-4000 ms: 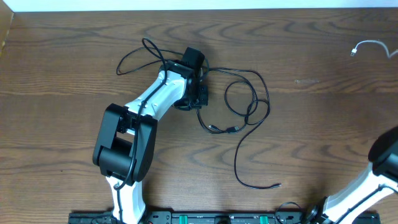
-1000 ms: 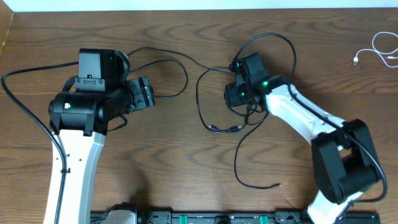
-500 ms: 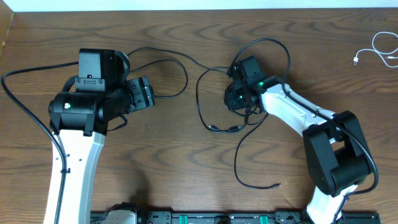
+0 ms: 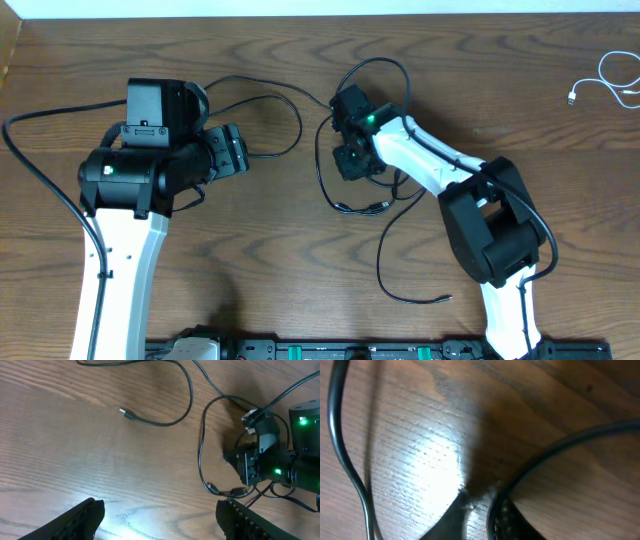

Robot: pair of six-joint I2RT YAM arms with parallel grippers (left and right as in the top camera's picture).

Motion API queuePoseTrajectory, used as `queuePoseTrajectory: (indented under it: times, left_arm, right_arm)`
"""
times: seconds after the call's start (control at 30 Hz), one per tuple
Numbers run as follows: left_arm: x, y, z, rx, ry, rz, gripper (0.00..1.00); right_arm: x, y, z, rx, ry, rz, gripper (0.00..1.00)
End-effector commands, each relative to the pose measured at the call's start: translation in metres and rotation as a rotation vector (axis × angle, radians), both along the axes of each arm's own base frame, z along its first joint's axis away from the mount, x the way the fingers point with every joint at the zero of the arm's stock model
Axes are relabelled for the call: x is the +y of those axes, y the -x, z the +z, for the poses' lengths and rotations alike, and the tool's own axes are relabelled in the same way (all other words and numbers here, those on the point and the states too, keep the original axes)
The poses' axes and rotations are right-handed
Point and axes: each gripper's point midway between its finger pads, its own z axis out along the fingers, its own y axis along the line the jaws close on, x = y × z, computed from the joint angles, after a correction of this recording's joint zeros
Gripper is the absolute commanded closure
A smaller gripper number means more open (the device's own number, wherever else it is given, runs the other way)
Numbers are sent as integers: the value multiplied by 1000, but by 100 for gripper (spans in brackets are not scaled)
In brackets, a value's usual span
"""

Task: Untangle cables
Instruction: 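Pull the black cable toward the back right with the right gripper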

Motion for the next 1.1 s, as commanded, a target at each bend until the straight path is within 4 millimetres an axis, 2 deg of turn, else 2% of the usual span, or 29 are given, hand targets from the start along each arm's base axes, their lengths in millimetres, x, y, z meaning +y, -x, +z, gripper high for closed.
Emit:
queuePoseTrajectory:
  times: [0.0,0.07,0.17,0.27,0.33,0.5,0.67,0.83,0.93,1.07]
  left_arm:
    - [3,-1,3,-5,-7,10,22]
    - [3,-1,3,-5,-7,10,23]
    - [3,-1,3,-4,-7,10,23]
    - [3,-1,3,-4,-7,10,23]
    - [3,-1,3,-4,-7,11,23]
    - [3,-2,1,1,-8,10,23]
    - [3,-4,-3,16,-9,10,23]
    - [3,-7,-9,38,-11,10,23]
    - [2,-9,-14,55,-12,10,23]
    - [2,-12,-21,78,-14,10,23]
  right_arm:
    - [3,-16,17,-60,2,-8,95]
    - [8,-24,37,-95,-24,-9,99]
    - [17,-38,89,-184,-76,4,99]
    - [22,-49,153,-299,-134,30,99]
    - [20,-55,204,-394,-181,38,99]
    - [-3,-54,328,-632,-304,1,99]
    - [-42,-34,435,-875,-401,-38,99]
    - [-74,-7,508,-1075,-472,-69,99]
    - [-90,10,537,-1156,-497,-88,99]
    - [-107,28,565,-1243,-519,-101,99]
